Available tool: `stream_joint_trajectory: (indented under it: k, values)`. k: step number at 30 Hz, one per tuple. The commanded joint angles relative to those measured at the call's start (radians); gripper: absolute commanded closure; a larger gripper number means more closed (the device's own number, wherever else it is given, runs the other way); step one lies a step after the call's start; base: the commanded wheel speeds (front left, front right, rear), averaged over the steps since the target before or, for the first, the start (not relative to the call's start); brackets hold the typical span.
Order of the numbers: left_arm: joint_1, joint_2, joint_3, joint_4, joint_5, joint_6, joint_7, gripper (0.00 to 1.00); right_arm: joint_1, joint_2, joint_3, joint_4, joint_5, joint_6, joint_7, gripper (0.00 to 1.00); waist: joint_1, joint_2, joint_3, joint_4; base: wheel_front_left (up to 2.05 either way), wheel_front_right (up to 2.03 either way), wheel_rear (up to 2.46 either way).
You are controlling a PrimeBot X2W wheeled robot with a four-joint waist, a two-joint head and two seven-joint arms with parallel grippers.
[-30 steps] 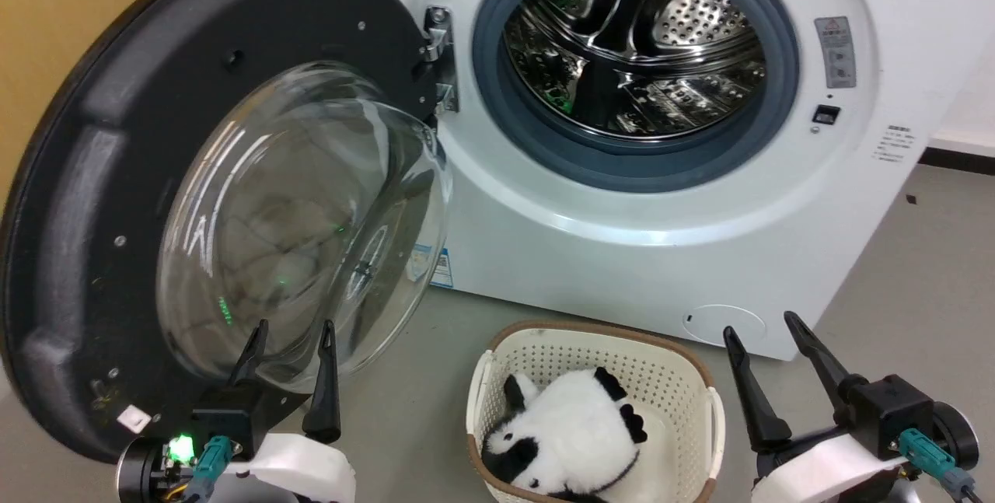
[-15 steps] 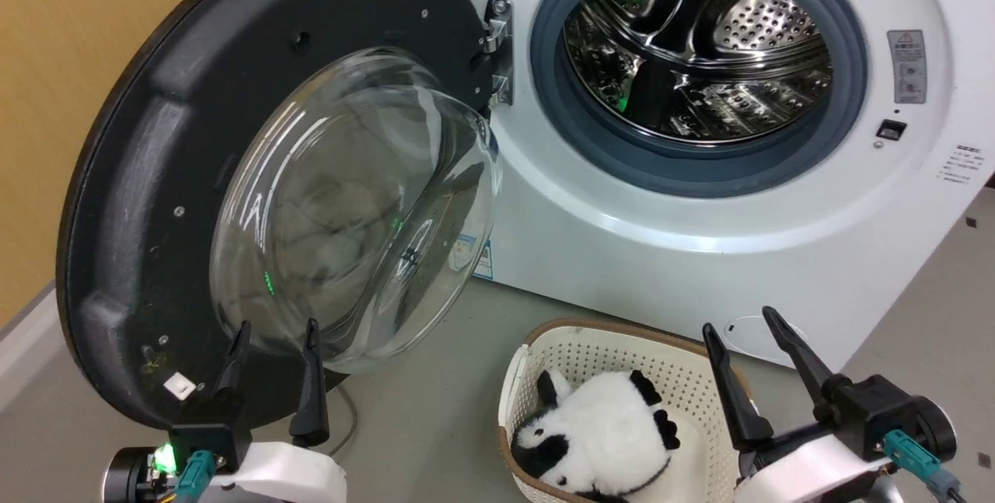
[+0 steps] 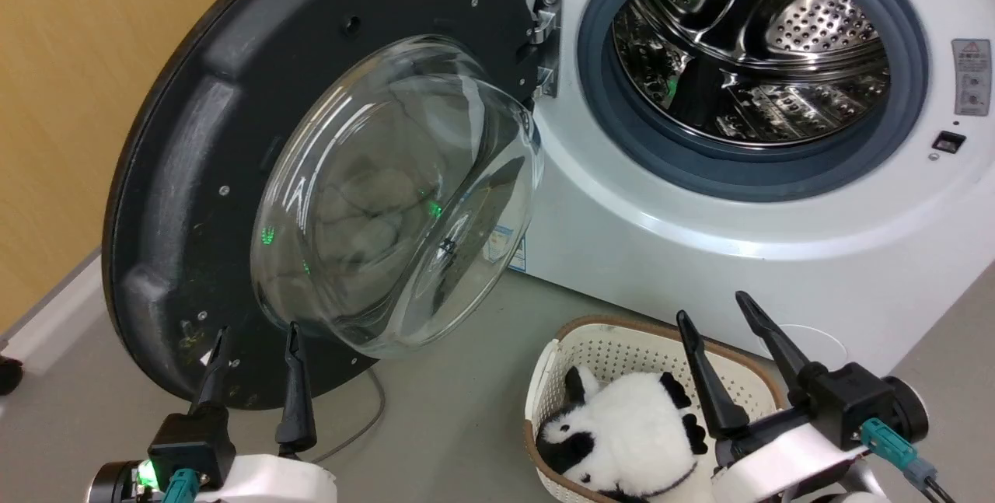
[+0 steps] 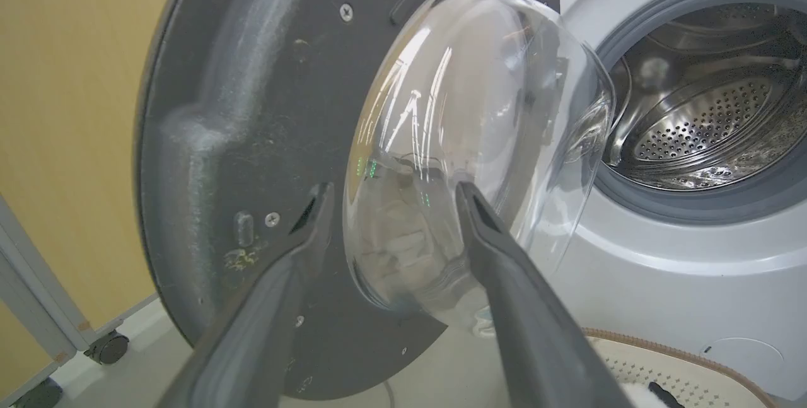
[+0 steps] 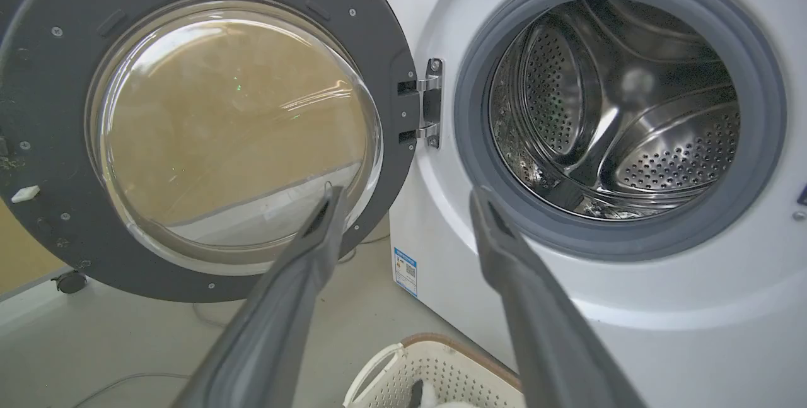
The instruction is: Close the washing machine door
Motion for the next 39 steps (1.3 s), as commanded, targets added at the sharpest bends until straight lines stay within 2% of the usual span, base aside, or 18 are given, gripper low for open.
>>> stream_joint_trajectory:
  k: [1,24,30,39]
  values:
    - [0.015,0.001,0.003,-0.008,-0.006,0.007,-0.011,0.00,-0.019,0.002,0.008,0.005,0.006,-0.001,-0.010,0.00,0.0000,0.0000,0.001,0.007,0.00,0.00,0.00]
    - [0.061,0.001,0.013,-0.073,-0.031,0.064,-0.063,0.00,-0.067,-0.003,0.085,0.050,0.030,-0.001,-0.063,0.00,0.0000,0.0000,0.007,0.115,0.00,0.00,0.00]
    - [0.069,0.001,0.012,-0.076,-0.009,0.061,-0.076,0.00,-0.075,-0.005,0.101,0.055,0.040,-0.001,-0.075,0.00,0.0000,0.0000,0.008,0.140,-0.01,-0.01,-0.01]
    - [0.080,0.001,0.017,-0.082,-0.034,0.066,-0.095,0.00,-0.083,-0.006,0.118,0.060,0.049,-0.001,-0.094,0.00,-0.0001,0.0000,0.011,0.180,0.00,0.00,0.00]
